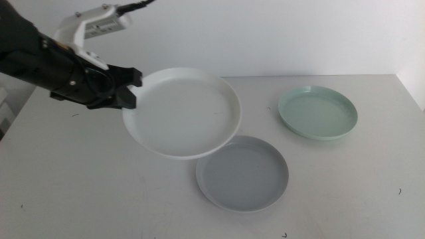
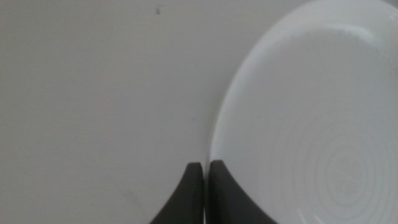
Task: Stack the three bowls on top of each other.
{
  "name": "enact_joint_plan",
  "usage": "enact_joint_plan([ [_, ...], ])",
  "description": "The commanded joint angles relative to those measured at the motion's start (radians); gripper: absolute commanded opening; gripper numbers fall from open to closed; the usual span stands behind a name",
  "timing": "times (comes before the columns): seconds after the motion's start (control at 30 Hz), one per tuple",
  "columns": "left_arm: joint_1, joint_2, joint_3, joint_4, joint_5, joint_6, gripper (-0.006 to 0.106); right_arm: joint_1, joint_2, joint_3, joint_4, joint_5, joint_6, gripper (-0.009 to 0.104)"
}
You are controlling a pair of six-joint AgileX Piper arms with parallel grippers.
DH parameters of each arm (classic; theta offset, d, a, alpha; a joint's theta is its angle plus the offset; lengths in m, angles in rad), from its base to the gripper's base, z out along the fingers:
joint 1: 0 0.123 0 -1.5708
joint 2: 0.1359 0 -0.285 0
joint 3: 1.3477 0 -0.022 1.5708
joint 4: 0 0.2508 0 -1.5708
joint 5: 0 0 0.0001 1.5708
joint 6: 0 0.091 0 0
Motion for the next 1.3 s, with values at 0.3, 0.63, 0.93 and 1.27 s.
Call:
enact_joint_plan([
  [0.3,-0.233,0.147,-0.025,-0.041,-0.209,-0.049,0.0,-0.005,-0.027,-0.006,-0.011,-0.078,-0.009,0.047],
  [0.63,-0.295,0.302,-0.025,-0.074,-0.328,-0.038,0.0,-0.005,-0.027,-0.006,-0.011,-0.078,-0.009,0.047],
  [0.93,-0.295,0.363,-0.025,-0.137,-0.369,0.052,0.0,-0.005,-0.027,-0.006,-0.011,-0.078,-0.009,0.047],
  [1.27,-0.295,0.387,-0.03,-0.145,-0.376,0.064,0.025,-0.005,-0.027,-0.006,-0.011,-0.078,-0.009,0.047],
])
